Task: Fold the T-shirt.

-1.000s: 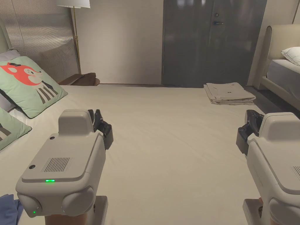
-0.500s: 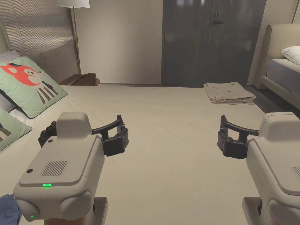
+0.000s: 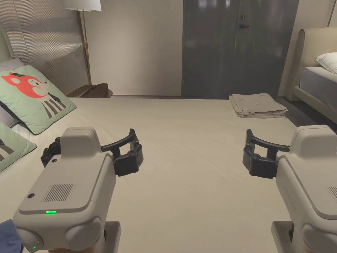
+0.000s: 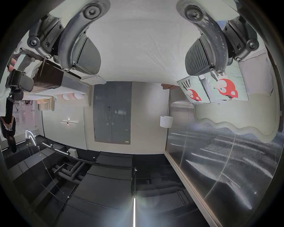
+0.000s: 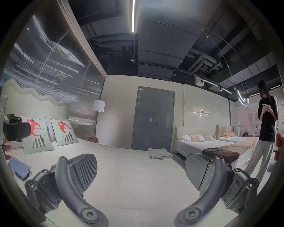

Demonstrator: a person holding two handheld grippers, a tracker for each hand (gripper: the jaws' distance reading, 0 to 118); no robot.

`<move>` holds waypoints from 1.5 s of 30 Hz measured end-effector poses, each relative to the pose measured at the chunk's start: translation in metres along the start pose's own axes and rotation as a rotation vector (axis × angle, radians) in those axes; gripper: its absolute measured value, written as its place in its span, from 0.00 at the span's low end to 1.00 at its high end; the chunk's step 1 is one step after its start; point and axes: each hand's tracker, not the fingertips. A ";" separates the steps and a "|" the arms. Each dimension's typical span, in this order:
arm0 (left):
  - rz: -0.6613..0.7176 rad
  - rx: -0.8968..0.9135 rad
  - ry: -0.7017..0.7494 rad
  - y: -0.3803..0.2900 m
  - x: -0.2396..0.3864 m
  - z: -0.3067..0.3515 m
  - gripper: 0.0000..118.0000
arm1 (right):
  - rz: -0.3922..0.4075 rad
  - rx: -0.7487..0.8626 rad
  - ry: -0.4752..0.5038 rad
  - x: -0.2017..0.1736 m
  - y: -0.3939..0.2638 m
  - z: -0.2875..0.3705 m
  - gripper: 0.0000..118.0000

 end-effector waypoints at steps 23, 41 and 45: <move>-0.014 0.032 0.014 0.002 -0.001 0.003 0.94 | 0.001 0.006 0.000 0.000 0.001 0.004 0.96; -0.007 0.036 0.007 0.000 -0.003 0.003 0.94 | -0.010 -0.002 0.017 -0.001 0.001 0.004 0.96; -0.020 0.031 0.010 0.000 -0.002 0.002 0.94 | -0.005 0.000 0.020 -0.002 0.001 0.005 0.96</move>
